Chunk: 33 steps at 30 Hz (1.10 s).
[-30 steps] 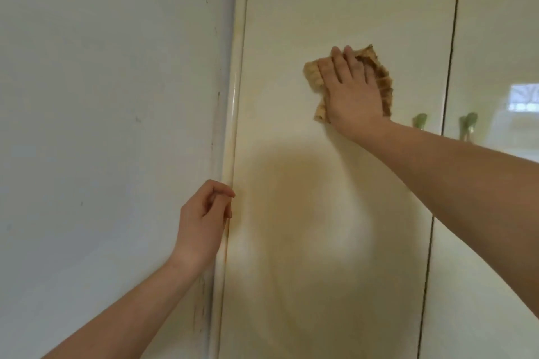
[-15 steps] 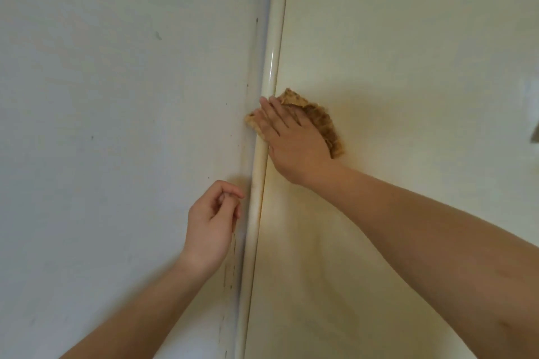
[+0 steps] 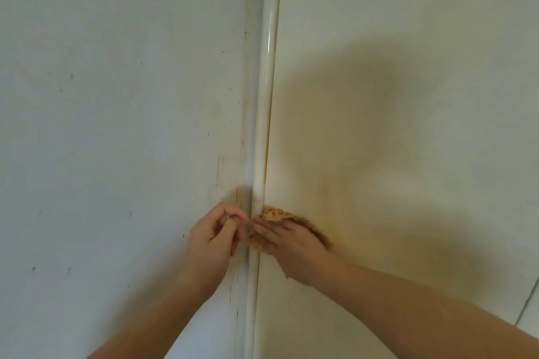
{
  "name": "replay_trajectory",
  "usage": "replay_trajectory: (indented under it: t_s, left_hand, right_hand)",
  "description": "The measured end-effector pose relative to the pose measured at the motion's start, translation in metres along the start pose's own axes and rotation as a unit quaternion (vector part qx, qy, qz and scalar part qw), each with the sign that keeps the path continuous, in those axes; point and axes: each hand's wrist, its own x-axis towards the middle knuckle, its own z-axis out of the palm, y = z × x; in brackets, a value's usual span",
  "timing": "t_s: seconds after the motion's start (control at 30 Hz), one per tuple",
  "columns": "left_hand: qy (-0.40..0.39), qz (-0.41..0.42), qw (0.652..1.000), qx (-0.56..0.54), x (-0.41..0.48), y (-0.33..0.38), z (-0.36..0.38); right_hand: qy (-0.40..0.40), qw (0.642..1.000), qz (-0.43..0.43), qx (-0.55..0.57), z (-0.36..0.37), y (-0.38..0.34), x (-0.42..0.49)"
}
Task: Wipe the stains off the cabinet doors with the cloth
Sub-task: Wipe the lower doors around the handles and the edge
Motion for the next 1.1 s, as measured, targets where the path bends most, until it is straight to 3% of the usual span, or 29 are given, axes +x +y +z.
replay_trajectory:
  t_s: [0.13, 0.27, 0.33, 0.43, 0.63, 0.77, 0.93, 1.1]
  left_hand:
    - [0.020, 0.027, 0.999, -0.002, 0.013, 0.012, -0.007]
    - [0.019, 0.038, 0.999, -0.022, 0.025, 0.025, -0.002]
    - [0.018, 0.044, 0.998, -0.038, 0.031, 0.030, -0.001]
    - [0.014, 0.052, 0.998, -0.041, 0.037, 0.028, 0.002]
    - [0.014, 0.030, 0.998, -0.050, 0.033, 0.017, 0.017]
    - [0.010, 0.021, 0.998, -0.052, 0.023, 0.008, 0.023]
    - [0.001, 0.014, 0.999, -0.037, 0.007, -0.002, 0.021]
    - [-0.006, -0.001, 1.000, -0.017, -0.010, -0.003, 0.019]
  right_hand:
    - [0.192, 0.978, 0.081, 0.012, -0.059, 0.081, 0.009]
    - [0.313, 0.930, 0.180, -0.070, -0.149, 0.183, 0.027]
    - [0.358, 0.910, 0.188, -0.096, -0.177, 0.212, 0.037]
    - [0.368, 0.907, 0.179, -0.098, -0.172, 0.208, 0.045]
    - [0.309, 0.948, 0.063, -0.053, -0.120, 0.155, 0.037]
    - [0.214, 0.976, -0.025, 0.024, -0.063, 0.098, 0.032]
    - [0.127, 0.990, -0.053, -0.030, -0.027, 0.044, 0.023]
    - [-0.033, 0.995, -0.091, -0.039, 0.009, 0.000, -0.006]
